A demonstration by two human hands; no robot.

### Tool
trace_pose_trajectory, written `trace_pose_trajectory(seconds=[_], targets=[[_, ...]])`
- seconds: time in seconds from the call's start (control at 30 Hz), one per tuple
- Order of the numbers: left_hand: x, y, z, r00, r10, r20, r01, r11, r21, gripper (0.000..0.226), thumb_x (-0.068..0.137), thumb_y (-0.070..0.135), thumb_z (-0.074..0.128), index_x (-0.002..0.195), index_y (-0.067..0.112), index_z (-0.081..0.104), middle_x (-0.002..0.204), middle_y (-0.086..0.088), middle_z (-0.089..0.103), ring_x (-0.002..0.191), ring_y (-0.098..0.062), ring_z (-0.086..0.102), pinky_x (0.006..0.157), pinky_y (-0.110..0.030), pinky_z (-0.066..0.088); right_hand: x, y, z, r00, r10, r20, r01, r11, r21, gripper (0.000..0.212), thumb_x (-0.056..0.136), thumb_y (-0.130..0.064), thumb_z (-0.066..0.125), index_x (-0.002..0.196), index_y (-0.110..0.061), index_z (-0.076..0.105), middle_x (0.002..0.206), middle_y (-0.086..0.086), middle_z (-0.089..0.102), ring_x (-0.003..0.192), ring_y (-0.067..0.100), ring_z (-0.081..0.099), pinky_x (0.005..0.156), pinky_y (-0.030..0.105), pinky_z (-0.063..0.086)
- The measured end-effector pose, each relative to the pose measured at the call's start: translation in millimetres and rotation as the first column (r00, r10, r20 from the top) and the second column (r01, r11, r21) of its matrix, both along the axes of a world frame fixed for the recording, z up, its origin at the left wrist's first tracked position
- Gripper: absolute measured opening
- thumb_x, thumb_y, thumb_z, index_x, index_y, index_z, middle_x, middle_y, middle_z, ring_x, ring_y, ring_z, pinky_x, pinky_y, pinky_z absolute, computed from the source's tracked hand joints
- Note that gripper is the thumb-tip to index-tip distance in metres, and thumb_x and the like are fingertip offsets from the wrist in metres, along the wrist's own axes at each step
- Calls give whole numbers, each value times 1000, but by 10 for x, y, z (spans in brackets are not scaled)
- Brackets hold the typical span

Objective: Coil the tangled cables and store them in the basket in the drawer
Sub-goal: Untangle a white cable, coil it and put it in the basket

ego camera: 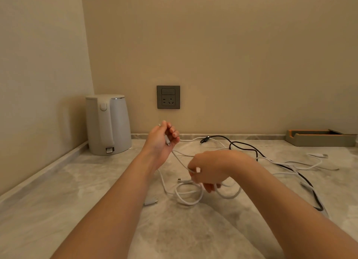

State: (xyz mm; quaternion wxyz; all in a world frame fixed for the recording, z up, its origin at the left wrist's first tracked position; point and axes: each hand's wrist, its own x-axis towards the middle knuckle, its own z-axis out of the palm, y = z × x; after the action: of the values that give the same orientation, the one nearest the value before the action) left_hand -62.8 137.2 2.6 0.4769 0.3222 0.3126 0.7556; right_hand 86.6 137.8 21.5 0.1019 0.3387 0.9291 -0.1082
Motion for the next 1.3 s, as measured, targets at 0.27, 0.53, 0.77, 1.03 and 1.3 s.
trace_pose_trajectory(seconds=[0.27,0.53,0.77,1.03,1.3], targets=[[-20,19,-103,883,128,-452,-169,984,-50,38,105,18,25,73,10,43,64,-5,43,57,-14,42,56,-22,38,42,-7,49,983,86,-159,-34,951,308,24,97,-23,39,95,-29,62,83,-7,54,82,19,55,70,31,43],[259,-74,-63,765,-285,-577,157,952,-263,43,103,32,31,65,13,40,48,3,29,39,-9,26,39,-20,24,120,267,52,668,210,-714,116,918,379,11,93,-22,53,86,-21,61,59,-13,45,58,7,41,62,33,40],[284,-103,-32,747,-545,-380,484,839,-249,59,93,55,25,55,15,44,39,8,26,32,-3,22,38,-19,16,120,481,-58,464,76,-883,55,992,114,7,91,-17,60,88,-12,57,66,-4,53,60,8,44,59,21,37],[258,-144,-22,851,-497,-169,490,868,-88,51,100,32,29,55,14,44,38,8,29,29,-2,25,32,-15,23,-51,479,-277,388,-218,-896,-71,962,-265,21,100,-9,41,87,-5,57,68,8,49,58,8,46,59,27,43],[195,-162,33,906,-407,112,411,912,-10,47,101,41,27,65,14,39,42,7,32,30,-3,30,31,-15,30,-80,247,-221,628,-355,-692,-35,876,-481,15,100,-14,43,110,-17,54,72,8,60,51,14,58,57,25,54]])
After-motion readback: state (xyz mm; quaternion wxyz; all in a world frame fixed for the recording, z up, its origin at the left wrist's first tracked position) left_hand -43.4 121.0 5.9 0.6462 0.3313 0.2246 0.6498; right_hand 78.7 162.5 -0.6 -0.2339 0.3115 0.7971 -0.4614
